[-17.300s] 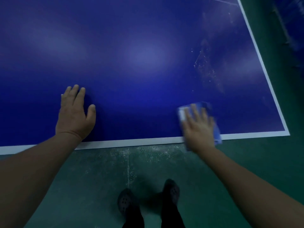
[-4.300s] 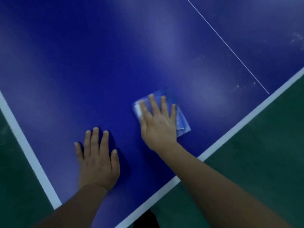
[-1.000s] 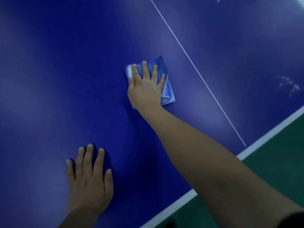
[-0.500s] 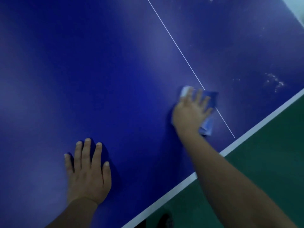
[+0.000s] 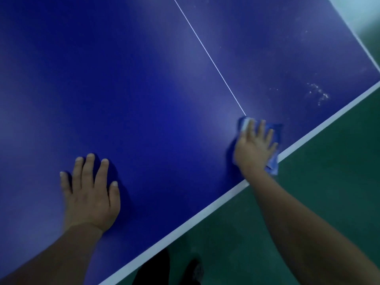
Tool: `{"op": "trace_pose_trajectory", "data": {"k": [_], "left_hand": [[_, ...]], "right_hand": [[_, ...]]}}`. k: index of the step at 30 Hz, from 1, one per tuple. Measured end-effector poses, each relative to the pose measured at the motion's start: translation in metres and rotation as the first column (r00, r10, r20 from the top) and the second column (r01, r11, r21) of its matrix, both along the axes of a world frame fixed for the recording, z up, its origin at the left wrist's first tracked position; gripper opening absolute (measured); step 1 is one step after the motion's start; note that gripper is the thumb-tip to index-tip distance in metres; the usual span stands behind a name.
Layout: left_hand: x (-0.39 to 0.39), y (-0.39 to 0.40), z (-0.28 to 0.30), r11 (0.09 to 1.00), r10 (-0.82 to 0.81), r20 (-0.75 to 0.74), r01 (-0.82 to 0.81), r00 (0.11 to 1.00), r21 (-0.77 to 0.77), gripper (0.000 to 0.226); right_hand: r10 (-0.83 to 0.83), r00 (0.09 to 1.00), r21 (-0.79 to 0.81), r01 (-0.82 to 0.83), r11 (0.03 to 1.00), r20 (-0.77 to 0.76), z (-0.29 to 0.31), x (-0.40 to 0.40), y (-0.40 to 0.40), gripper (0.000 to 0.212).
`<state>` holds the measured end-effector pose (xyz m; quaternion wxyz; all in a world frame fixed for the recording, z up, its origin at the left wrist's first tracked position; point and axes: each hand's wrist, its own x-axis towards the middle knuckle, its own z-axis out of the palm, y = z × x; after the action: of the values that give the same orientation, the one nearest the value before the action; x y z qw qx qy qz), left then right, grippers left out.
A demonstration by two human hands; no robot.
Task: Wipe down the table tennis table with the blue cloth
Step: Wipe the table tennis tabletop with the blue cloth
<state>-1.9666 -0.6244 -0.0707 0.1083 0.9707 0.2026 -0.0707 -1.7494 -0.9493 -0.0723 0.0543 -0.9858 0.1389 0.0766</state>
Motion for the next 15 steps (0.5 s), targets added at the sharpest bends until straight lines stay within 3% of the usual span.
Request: {"op": "trace_pose_trajectory", "data": {"k": [2,4,6,7,9,12,15], "left_hand": [[0.000,-0.001,0.001,1.000,0.008,-0.005,-0.008,1.000,-0.008,0.070],[0.000,-0.002,0.002,1.000,0.014,-0.002,-0.015,1.000,-0.018,0.071],[0.000,-0.003,0.002,1.000,0.014,0.006,-0.014,1.000,-0.015,0.071],[0.000,-0.004,0.002,1.000,0.016,0.013,-0.016,1.000,-0.013,0.070],[-0.001,-0.004,0.001,1.000,0.020,0.017,-0.020,1.000,0.001,0.070],[-0.002,-0.004,0.001,0.999,0.011,0.008,-0.011,1.000,0.033,0.070],[0.000,-0.006,0.002,0.997,0.011,-0.020,-0.009,1.000,0.076,0.071]], "right_hand": [[0.293,0.955,-0.029,-0.292,0.956,0.054,-0.006,-0.041,0.041,0.054],[0.609,0.792,-0.014,-0.609,0.793,0.041,-0.010,-0.094,0.060,0.051],[0.759,0.651,0.027,-0.759,0.651,-0.005,-0.010,-0.115,0.043,0.050],[0.782,0.623,0.024,-0.781,0.624,-0.024,-0.009,-0.109,0.027,0.050],[0.710,0.702,-0.030,-0.712,0.702,-0.050,-0.005,-0.082,-0.008,0.054],[0.378,0.922,-0.070,-0.384,0.921,-0.089,0.003,-0.034,-0.053,0.059],[0.077,0.996,0.042,-0.076,0.996,-0.038,0.004,-0.014,-0.047,0.056]]}}
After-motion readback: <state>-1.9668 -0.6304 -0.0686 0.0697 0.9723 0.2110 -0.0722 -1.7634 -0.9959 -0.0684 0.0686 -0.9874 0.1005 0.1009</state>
